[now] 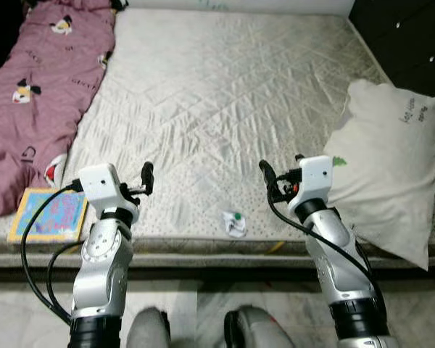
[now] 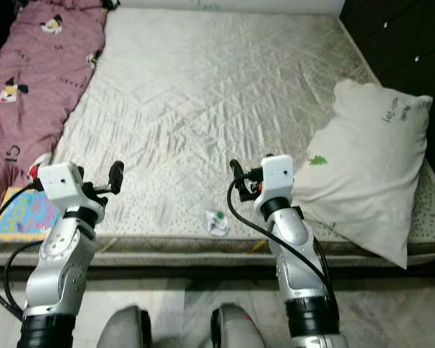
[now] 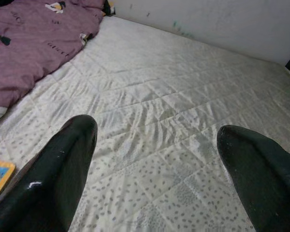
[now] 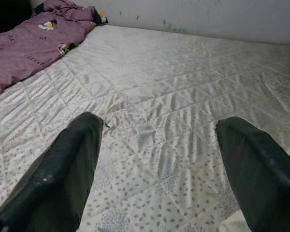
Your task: Clean up the room
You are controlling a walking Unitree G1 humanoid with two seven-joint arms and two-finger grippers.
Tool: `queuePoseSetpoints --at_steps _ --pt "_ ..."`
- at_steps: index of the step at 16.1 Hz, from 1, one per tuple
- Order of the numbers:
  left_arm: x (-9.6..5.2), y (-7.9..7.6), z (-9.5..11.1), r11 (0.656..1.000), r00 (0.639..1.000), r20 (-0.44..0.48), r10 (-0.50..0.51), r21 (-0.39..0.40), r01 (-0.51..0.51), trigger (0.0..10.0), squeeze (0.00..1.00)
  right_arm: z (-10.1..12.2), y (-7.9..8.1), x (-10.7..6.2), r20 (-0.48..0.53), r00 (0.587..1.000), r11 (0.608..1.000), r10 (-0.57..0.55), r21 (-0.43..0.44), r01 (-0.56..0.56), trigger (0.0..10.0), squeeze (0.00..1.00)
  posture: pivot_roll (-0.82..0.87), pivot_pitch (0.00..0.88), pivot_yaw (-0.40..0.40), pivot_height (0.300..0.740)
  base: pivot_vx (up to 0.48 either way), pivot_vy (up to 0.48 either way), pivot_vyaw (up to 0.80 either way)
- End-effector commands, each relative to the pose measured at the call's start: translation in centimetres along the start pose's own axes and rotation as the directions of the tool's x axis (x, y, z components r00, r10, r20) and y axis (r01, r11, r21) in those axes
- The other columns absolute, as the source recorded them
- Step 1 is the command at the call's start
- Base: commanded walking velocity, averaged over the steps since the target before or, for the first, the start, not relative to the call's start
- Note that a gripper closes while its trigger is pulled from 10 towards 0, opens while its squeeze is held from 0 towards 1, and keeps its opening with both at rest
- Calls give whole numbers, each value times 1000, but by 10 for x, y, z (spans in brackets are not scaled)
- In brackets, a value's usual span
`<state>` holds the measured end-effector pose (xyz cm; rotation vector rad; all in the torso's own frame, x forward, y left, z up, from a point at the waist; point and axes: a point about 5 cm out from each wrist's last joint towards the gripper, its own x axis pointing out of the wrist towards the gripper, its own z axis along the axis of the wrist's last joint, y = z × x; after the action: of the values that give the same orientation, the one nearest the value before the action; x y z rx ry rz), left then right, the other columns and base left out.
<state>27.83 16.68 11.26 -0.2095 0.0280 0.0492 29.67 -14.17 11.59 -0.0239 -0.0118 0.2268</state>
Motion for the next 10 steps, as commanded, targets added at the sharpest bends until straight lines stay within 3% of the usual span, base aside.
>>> queuePoseSetpoints --at_steps 1,5,10 --pt "-2 0 -1 1000 1000 -6 6 5 -6 10000 0 4 1 -1 21 1000 1000 9 -3 -9 10000 0 14 139 -24 636 0 0 0" --pt "-1 0 0 1000 1000 -3 7 0 -7 10000 0 5 1 0 24 1000 1000 10 -1 -10 10000 0 11 150 -26 591 0 0 0" --pt "0 1 1 1000 1000 -3 12 -14 -12 10000 0 5 2 2 23 1000 1000 19 -1 -19 10000 0 13 156 -30 591 0 0 0"
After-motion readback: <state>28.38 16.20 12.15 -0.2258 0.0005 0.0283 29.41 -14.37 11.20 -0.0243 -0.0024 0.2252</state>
